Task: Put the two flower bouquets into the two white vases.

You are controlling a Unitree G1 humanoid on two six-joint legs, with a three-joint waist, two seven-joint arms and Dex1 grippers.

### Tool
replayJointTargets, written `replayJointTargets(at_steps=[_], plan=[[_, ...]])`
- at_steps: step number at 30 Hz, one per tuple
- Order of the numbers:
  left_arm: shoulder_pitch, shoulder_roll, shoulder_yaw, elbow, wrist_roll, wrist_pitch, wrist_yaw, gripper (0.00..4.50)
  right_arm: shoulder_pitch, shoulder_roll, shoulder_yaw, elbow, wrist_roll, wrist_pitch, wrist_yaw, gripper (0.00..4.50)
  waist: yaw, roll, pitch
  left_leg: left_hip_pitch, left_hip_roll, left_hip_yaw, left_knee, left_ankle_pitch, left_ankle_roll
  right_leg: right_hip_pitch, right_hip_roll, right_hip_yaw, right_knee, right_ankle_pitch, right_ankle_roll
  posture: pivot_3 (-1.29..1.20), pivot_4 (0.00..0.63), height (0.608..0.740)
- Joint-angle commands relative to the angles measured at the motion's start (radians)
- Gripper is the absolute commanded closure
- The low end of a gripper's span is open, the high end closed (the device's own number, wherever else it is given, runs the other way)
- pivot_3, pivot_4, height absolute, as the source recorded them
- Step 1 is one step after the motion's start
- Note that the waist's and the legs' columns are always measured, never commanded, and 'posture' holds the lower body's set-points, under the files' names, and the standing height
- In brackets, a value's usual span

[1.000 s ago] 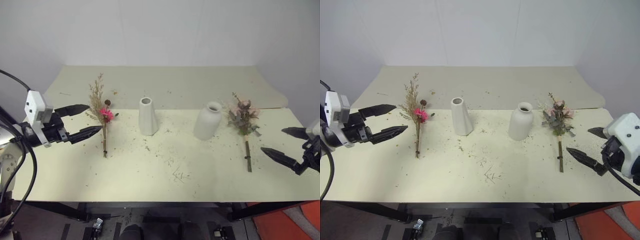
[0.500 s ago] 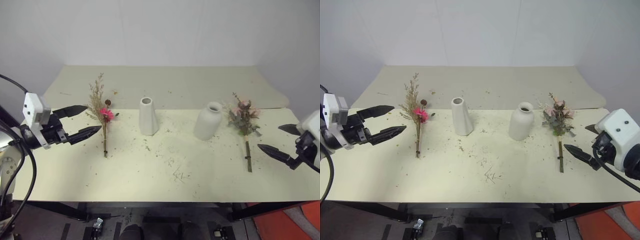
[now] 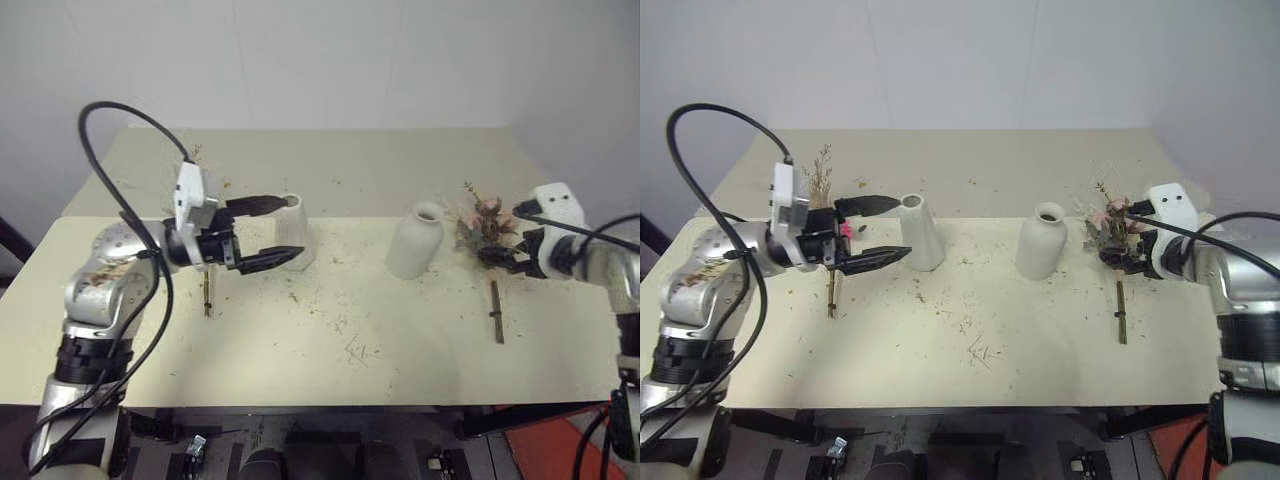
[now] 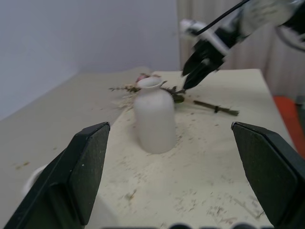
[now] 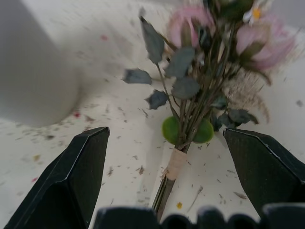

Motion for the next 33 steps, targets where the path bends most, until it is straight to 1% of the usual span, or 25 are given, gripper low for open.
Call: replayJointTargets(at_steps=[1, 6, 9, 10, 12, 18, 19, 20, 21, 22, 23, 24, 27, 30, 33], plan=[[-0.017, -0.010, -0.023, -0.027, 0.021, -0.020, -0.005, 0.06, -0.084, 0.021, 0.040, 0.136, -0.065, -0.025, -0.025, 0.00, 0.002, 0.000, 0.000, 0.000, 0.000, 0.000, 0.000, 0.000, 0.000, 0.000, 0.000, 0.000, 0.000, 0.000, 0.000, 0.00, 0.150, 0.740], [0.007, -0.019, -0.028, -0.056, 0.026, -0.015, 0.010, 0.06, -0.162, 0.045, 0.093, 0.301, -0.120, -0.064, -0.004, 0.00, 0.005, 0.000, 0.000, -0.001, 0.000, 0.000, 0.000, 0.000, 0.000, 0.000, 0.000, 0.000, -0.001, 0.000, 0.001, 0.00, 0.150, 0.740], [0.034, -0.013, -0.016, -0.075, 0.027, -0.010, 0.024, 0.06, -0.191, 0.055, 0.101, 0.368, -0.142, -0.074, -0.006, 0.00, 0.005, 0.001, 0.000, -0.001, 0.000, 0.000, 0.000, 0.000, 0.000, 0.000, 0.000, 0.000, -0.002, 0.000, 0.001, 0.00, 0.150, 0.740], [0.045, -0.009, -0.012, -0.082, 0.029, -0.009, 0.030, 0.02, -0.197, 0.056, 0.102, 0.383, -0.146, -0.074, 0.000, 0.18, 0.005, 0.001, 0.000, -0.001, 0.000, 0.000, 0.000, 0.000, 0.000, 0.000, 0.000, 0.000, -0.002, 0.000, 0.001, 0.00, 0.150, 0.740], [0.061, -0.002, -0.009, -0.093, 0.034, -0.008, 0.039, 0.00, -0.206, 0.058, 0.107, 0.402, -0.151, -0.077, 0.013, 0.59, 0.005, 0.001, 0.000, -0.001, 0.000, 0.000, 0.000, 0.000, 0.000, 0.000, 0.000, 0.000, -0.002, 0.000, 0.001, 0.00, 0.150, 0.740], [0.076, -0.004, 0.000, -0.104, 0.028, -0.010, 0.053, 0.00, -0.228, 0.069, 0.106, 0.431, -0.163, -0.065, 0.028, 2.62, 0.003, 0.001, 0.000, 0.000, 0.000, 0.001, 0.001, 0.000, 0.000, 0.000, 0.000, 0.000, -0.002, 0.000, 0.001, 0.00, 0.150, 0.740], [0.075, -0.007, 0.002, -0.104, 0.025, -0.011, 0.055, 0.00, -0.233, 0.072, 0.102, 0.435, -0.164, -0.060, 0.024, 2.88, 0.003, 0.001, 0.000, 0.000, 0.000, 0.001, 0.001, 0.000, 0.000, 0.000, 0.000, 0.000, -0.002, 0.000, 0.001, 0.00, 0.150, 0.740], [0.074, -0.009, 0.004, -0.104, 0.024, -0.011, 0.057, 0.00, -0.236, 0.073, 0.103, 0.435, -0.166, -0.059, 0.026, 3.41, 0.003, 0.001, 0.000, 0.000, 0.000, 0.001, 0.001, 0.000, 0.000, 0.000, 0.000, 0.000, -0.002, 0.000, 0.001, 0.00, 0.150, 0.740], [0.072, -0.010, 0.003, -0.102, 0.024, -0.011, 0.057, 0.00, -0.238, 0.075, 0.099, 0.439, -0.167, -0.059, 0.022, 3.58, 0.003, 0.001, 0.000, 0.000, 0.000, 0.001, 0.001, 0.000, 0.000, 0.000, 0.000, 0.000, -0.002, 0.000, 0.001, 0.00, 0.150, 0.740], [0.071, -0.011, 0.002, -0.100, 0.026, -0.012, 0.058, 0.00, -0.240, 0.076, 0.095, 0.443, -0.169, -0.062, 0.015, 3.99, 0.003, 0.001, 0.000, 0.000, 0.000, 0.001, 0.001, 0.000, 0.000, 0.000, 0.000, 0.000, -0.002, 0.000, 0.001, 0.00, 0.150, 0.740], [0.069, -0.012, 0.000, -0.098, 0.028, -0.014, 0.058, 0.00, -0.240, 0.076, 0.094, 0.446, -0.173, -0.066, 0.011, 4.27, 0.003, 0.001, 0.000, 0.000, 0.000, 0.001, 0.001, 0.000, 0.000, 0.000, 0.000, 0.000, -0.002, 0.000, 0.001, 0.00, 0.150, 0.740], [0.068, -0.012, -0.002, -0.095, 0.031, -0.015, 0.058, 0.00, -0.241, 0.076, 0.089, 0.446, -0.175, -0.070, 0.004, 4.34, 0.004, 0.001, 0.000, 0.000, 0.000, 0.001, 0.001, 0.000, 0.000, 0.000, 0.000, 0.000, -0.002, 0.000, 0.001, 0.00, 0.150, 0.740], [0.067, -0.013, -0.004, -0.092, 0.033, -0.018, 0.057, 0.00, -0.266, 0.074, 0.039, 0.451, -0.173, -0.079, -0.045, 4.34, 0.004, 0.001, 0.000, 0.000, 0.000, 0.001, 0.001, 0.000, 0.000, 0.000, 0.000, 0.000, -0.002, 0.000, 0.001, 0.00, 0.150, 0.740], [0.062, -0.013, -0.004, -0.087, 0.034, -0.019, 0.053, 0.00, -0.294, 0.078, -0.042, 0.441, -0.170, -0.122, -0.135, 4.34, 0.003, 0.002, 0.000, 0.000, 0.000, 0.001, 0.001, 0.000, 0.000, 0.000, 0.000, 0.001, -0.001, 0.001, 0.001, 0.00, 0.150, 0.740], [0.053, -0.012, -0.009, -0.078, 0.043, -0.024, 0.048, 0.00, -0.272, 0.083, -0.116, 0.311, -0.190, -0.302, -0.244, 4.34, 0.003, 0.002, 0.000, 0.000, 0.000, 0.001, 0.001, 0.000, 0.000, 0.000, 0.000, 0.001, -0.001, 0.001, 0.001, 0.00, 0.150, 0.740]])
